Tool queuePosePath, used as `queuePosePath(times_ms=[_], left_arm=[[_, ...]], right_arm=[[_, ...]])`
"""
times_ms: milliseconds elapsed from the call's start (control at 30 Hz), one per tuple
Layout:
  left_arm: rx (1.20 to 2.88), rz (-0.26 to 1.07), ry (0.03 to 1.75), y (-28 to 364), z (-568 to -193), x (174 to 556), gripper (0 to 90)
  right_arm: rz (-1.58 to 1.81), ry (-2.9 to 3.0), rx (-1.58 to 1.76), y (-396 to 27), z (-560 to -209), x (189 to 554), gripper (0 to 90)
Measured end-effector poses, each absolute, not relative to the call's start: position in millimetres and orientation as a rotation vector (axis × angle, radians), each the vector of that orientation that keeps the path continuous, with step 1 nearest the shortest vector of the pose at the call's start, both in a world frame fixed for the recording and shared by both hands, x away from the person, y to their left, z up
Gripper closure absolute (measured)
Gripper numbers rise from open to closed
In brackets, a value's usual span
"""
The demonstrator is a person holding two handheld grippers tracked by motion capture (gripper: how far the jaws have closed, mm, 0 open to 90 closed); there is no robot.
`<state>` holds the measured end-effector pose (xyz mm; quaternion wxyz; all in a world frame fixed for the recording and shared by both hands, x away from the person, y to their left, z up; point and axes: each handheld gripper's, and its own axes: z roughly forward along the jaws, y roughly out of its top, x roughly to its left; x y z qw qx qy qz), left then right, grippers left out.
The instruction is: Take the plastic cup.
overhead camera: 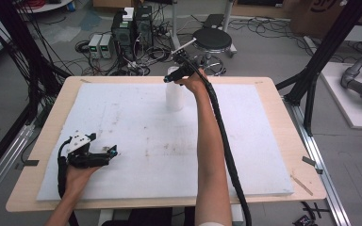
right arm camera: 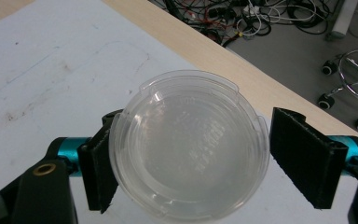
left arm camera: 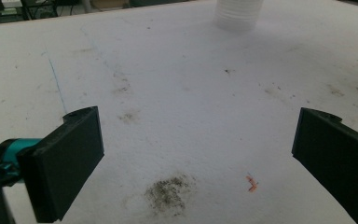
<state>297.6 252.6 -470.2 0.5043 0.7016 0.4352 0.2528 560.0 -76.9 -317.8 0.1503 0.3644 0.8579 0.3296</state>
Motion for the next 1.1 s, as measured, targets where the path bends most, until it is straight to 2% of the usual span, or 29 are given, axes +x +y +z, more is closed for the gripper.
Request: queuePosePath(times_ms=[500, 733, 1100], left_arm=[[1.691, 0.61, 1.055, 252.3, -470.3, 297.7, 1.9], [1.69, 0.609, 1.055, 252.3, -470.3, 297.7, 1.9], [1.692, 0.61, 1.055, 252.3, -470.3, 297.8, 1.9]], right_arm=[[0.938, 2.482, 1.028, -72.8, -320.8, 559.9, 28.2], [0.946, 2.49, 1.011, -71.4, -321.2, 559.8, 35.8], [0.943, 2.493, 1.01, -70.9, -320.8, 559.3, 38.0]])
